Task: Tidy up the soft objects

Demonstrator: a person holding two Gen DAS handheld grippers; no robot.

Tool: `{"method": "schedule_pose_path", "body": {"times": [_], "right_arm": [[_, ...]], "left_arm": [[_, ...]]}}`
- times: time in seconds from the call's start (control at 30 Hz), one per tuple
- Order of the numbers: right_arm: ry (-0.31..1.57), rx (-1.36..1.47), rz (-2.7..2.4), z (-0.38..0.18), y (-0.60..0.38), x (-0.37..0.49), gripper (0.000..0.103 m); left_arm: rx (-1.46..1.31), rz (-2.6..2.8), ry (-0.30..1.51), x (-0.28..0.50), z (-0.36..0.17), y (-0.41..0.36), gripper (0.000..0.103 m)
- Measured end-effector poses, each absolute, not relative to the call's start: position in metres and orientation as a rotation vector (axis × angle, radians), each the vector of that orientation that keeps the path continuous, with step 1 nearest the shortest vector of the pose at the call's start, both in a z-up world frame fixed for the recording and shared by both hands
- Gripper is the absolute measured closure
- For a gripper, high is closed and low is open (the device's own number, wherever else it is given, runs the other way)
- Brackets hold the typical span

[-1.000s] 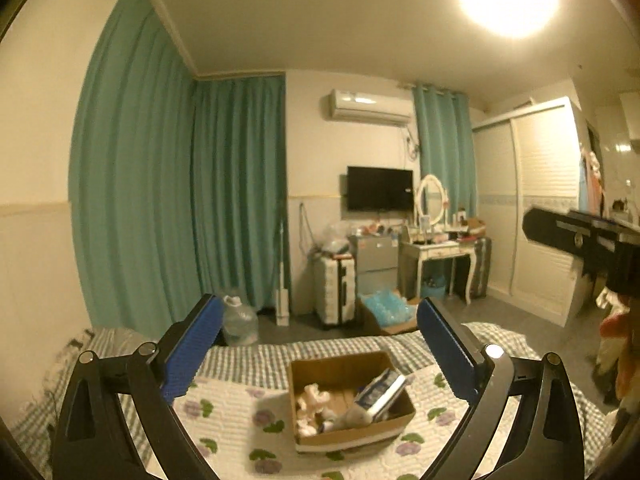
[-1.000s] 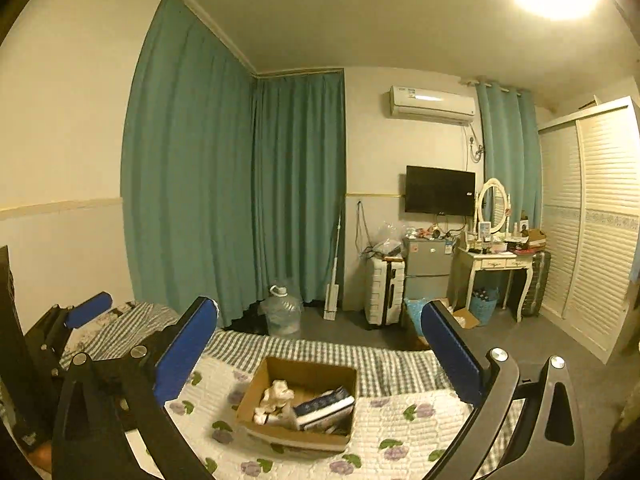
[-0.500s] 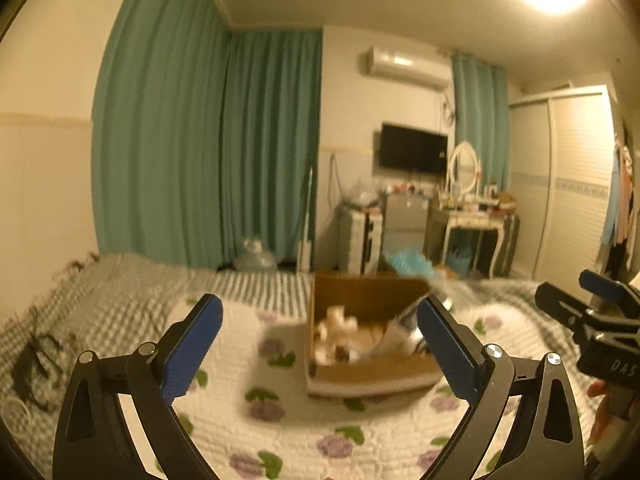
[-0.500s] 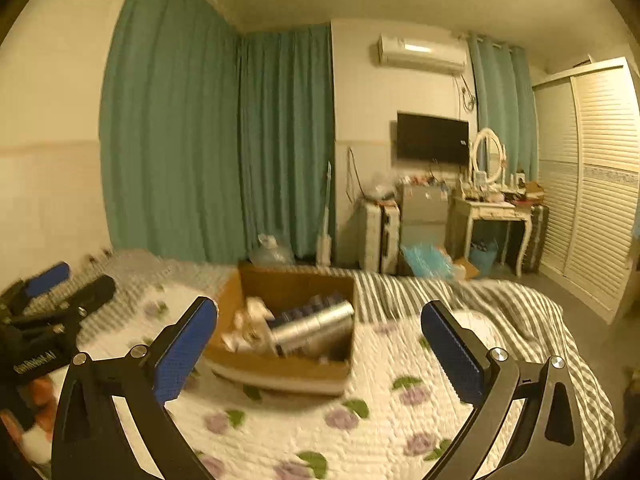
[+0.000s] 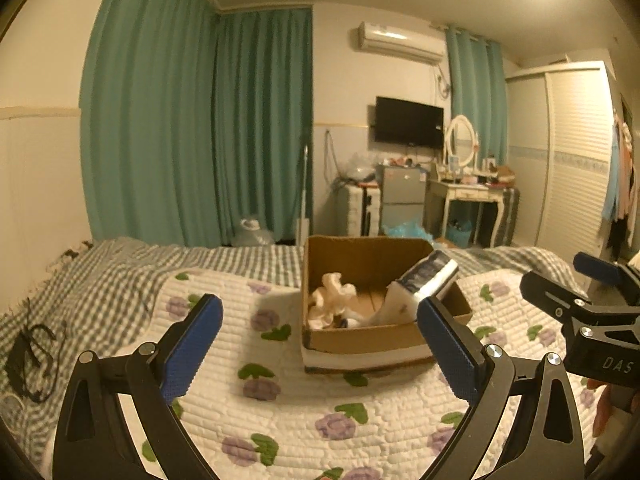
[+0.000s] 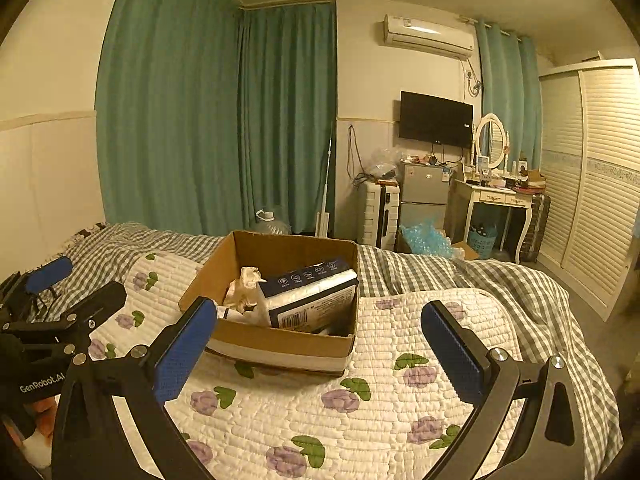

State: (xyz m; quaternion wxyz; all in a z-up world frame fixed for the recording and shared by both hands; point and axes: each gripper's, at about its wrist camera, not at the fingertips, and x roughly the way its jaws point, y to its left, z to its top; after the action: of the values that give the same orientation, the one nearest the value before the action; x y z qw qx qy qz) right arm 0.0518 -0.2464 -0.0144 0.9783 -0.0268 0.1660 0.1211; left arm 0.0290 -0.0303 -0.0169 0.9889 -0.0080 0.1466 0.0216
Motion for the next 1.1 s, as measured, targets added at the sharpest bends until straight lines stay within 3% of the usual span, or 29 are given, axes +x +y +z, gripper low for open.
{"method": "schedule_pose_path", "body": {"times": [1.1], "right_arm": [[0.341, -0.048, 0.234, -0.0154, -0.2471, 0.0515, 0.000]], "left_arm": [[-0.035, 0.052, 0.311, 0.0278, -0.0178, -0.0268, 0.004]]}}
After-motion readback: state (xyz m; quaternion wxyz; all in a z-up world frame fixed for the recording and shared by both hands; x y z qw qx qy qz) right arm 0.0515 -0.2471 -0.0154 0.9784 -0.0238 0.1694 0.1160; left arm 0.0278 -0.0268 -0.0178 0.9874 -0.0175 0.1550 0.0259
